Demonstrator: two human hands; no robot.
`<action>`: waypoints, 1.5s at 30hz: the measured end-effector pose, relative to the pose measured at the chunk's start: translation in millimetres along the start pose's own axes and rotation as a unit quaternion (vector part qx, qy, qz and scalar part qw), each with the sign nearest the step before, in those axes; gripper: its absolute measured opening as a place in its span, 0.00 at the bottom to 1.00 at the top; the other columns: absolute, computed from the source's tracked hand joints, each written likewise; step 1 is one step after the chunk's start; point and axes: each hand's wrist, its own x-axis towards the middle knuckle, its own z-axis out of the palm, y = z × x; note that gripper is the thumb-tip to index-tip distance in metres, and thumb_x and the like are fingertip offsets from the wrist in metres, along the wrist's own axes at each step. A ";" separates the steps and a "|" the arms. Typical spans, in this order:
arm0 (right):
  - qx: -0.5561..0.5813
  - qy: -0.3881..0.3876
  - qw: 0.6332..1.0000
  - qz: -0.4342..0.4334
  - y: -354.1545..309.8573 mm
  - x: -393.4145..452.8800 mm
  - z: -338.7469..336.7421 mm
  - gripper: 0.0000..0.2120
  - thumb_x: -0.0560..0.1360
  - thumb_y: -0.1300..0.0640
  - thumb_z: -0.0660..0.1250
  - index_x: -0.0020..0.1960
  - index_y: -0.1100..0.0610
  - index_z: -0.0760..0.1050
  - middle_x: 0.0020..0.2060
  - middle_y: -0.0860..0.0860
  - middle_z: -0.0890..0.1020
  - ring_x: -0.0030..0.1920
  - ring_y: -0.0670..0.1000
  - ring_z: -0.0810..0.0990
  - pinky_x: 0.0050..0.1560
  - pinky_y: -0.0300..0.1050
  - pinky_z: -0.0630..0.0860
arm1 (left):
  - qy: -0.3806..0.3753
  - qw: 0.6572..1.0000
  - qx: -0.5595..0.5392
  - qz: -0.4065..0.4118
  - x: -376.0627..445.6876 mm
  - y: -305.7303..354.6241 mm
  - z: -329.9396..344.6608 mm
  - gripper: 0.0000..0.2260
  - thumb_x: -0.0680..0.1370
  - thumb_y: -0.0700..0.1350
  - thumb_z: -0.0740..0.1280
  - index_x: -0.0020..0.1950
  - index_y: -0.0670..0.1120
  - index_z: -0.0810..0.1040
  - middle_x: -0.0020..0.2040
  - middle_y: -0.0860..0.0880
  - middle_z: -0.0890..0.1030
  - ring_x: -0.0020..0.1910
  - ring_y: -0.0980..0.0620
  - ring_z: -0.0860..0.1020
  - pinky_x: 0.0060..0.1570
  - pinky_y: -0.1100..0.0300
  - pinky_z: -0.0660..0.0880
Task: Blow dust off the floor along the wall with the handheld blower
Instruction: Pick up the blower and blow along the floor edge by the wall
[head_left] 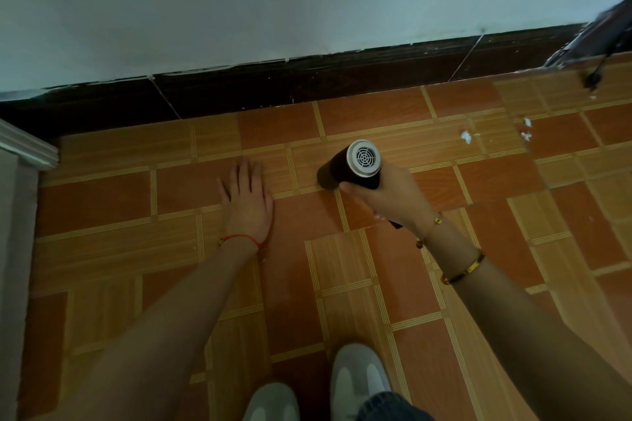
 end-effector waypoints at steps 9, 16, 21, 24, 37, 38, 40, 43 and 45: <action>-0.046 0.112 0.993 0.007 -12.3 24.3 7.8 0.27 0.72 0.40 0.70 0.64 0.53 0.70 0.47 0.49 0.82 0.44 0.52 0.82 0.40 0.43 0.75 | -0.045 0.999 -0.010 0.003 -2.4 -3.9 -6.2 0.26 0.84 0.52 0.48 0.81 0.48 0.48 0.82 0.45 0.48 0.80 0.44 0.45 0.77 0.40 0.42; -0.046 0.000 0.998 -0.050 -27.2 21.5 22.1 0.26 0.72 0.42 0.70 0.66 0.54 0.72 0.51 0.48 0.82 0.51 0.48 0.80 0.45 0.38 0.73 | -0.048 0.999 0.017 0.012 -2.2 2.9 -14.3 0.27 0.83 0.53 0.51 0.81 0.46 0.51 0.81 0.42 0.51 0.80 0.42 0.46 0.77 0.37 0.43; -0.075 0.059 0.995 -0.008 -1.4 17.3 -0.8 0.28 0.72 0.38 0.68 0.66 0.52 0.71 0.47 0.46 0.81 0.47 0.48 0.80 0.41 0.43 0.77 | -0.044 0.997 0.046 0.046 -6.5 23.2 -10.3 0.27 0.81 0.54 0.52 0.79 0.45 0.57 0.79 0.39 0.58 0.79 0.39 0.52 0.75 0.33 0.48; -0.092 0.123 0.987 0.035 20.7 11.1 -23.8 0.30 0.71 0.37 0.68 0.67 0.53 0.70 0.50 0.50 0.83 0.49 0.52 0.82 0.45 0.51 0.80 | -0.048 0.995 0.045 0.077 -2.8 43.1 -8.2 0.27 0.81 0.54 0.50 0.79 0.45 0.57 0.78 0.39 0.59 0.78 0.38 0.55 0.74 0.32 0.51; -0.036 0.173 0.980 0.095 89.3 -34.4 -82.4 0.31 0.72 0.40 0.70 0.70 0.52 0.68 0.53 0.50 0.83 0.53 0.53 0.82 0.49 0.51 0.80 | -0.074 0.982 0.019 0.170 33.3 168.1 23.7 0.27 0.81 0.53 0.50 0.78 0.45 0.58 0.78 0.40 0.59 0.78 0.40 0.55 0.75 0.36 0.53; -0.032 0.193 0.975 0.107 97.0 -33.2 -88.0 0.30 0.72 0.40 0.70 0.69 0.53 0.69 0.53 0.51 0.83 0.53 0.54 0.82 0.49 0.51 0.79 | -0.075 0.982 0.018 0.174 37.5 175.5 27.6 0.26 0.81 0.53 0.50 0.78 0.45 0.58 0.78 0.40 0.59 0.78 0.40 0.55 0.75 0.36 0.54; -0.019 0.224 0.966 0.126 112.8 -30.2 -98.2 0.29 0.73 0.41 0.70 0.67 0.55 0.70 0.52 0.52 0.83 0.52 0.54 0.82 0.46 0.48 0.78 | -0.076 0.981 0.014 0.179 45.5 189.0 36.2 0.25 0.82 0.53 0.51 0.78 0.46 0.57 0.78 0.41 0.59 0.78 0.41 0.55 0.75 0.34 0.53; -0.001 0.260 0.956 0.136 134.5 -26.1 -109.8 0.30 0.72 0.41 0.70 0.68 0.54 0.70 0.51 0.50 0.83 0.50 0.52 0.82 0.43 0.44 0.76 | -0.061 0.987 0.010 0.151 52.1 202.9 46.5 0.25 0.82 0.54 0.51 0.78 0.47 0.59 0.78 0.42 0.60 0.78 0.41 0.55 0.74 0.32 0.51; -0.002 0.274 0.951 0.141 147.1 -23.6 -114.8 0.29 0.72 0.39 0.69 0.67 0.54 0.70 0.47 0.47 0.82 0.46 0.50 0.81 0.37 0.36 0.72 | -0.039 0.990 0.009 0.136 51.5 205.4 50.4 0.26 0.81 0.55 0.51 0.77 0.47 0.60 0.77 0.42 0.62 0.77 0.41 0.56 0.74 0.32 0.51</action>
